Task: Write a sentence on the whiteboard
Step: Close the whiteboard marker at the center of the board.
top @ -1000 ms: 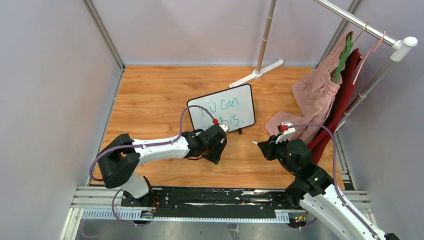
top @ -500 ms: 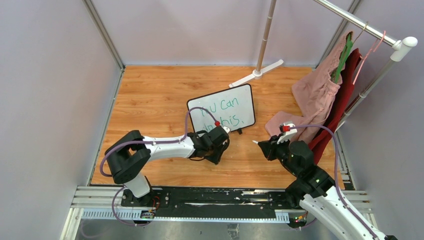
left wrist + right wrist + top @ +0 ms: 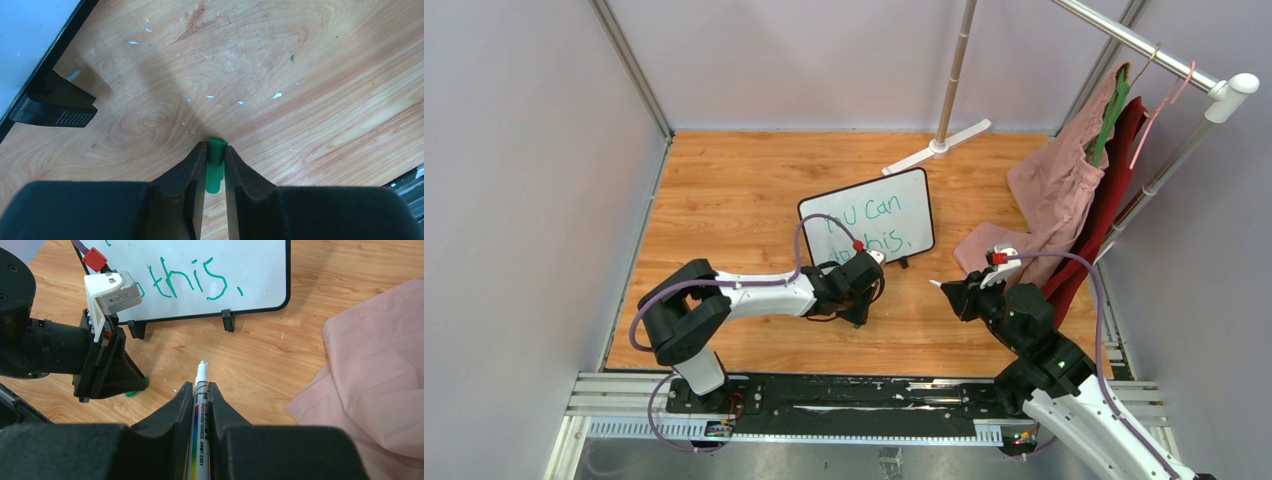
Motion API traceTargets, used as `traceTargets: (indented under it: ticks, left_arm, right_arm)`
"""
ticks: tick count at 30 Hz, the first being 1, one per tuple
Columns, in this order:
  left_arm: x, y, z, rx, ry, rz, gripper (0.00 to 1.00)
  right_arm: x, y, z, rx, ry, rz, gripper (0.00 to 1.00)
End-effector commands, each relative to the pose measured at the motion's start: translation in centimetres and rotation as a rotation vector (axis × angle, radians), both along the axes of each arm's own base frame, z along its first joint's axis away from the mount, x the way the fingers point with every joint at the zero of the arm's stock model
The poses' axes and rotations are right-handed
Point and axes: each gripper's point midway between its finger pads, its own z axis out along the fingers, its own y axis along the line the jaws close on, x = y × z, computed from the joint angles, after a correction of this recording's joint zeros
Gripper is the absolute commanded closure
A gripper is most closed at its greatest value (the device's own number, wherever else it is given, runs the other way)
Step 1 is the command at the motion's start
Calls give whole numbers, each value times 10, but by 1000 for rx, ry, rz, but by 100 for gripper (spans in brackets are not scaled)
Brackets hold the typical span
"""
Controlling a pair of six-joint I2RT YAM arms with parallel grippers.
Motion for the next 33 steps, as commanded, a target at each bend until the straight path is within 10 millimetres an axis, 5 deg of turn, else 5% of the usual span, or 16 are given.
traceTargets:
  ticks: [1, 11, 16, 25, 33]
  left_arm:
    - [-4, 11, -9, 28, 1, 37, 79]
    - [2, 51, 4, 22, -72, 281, 93]
    - [5, 66, 11, 8, -95, 398, 78]
    - [0, 72, 17, 73, -88, 332, 44]
    - [-9, 70, 24, 213, -54, 68, 43]
  right_arm:
    - [-1, -1, 9, 23, -16, -9, 100]
    - [-1, 0, 7, 36, -10, -13, 100]
    - [-2, -1, 6, 40, -11, -11, 100]
    - [-2, -2, 8, 39, -25, -15, 100]
    - [-2, -3, 9, 39, -30, -18, 100]
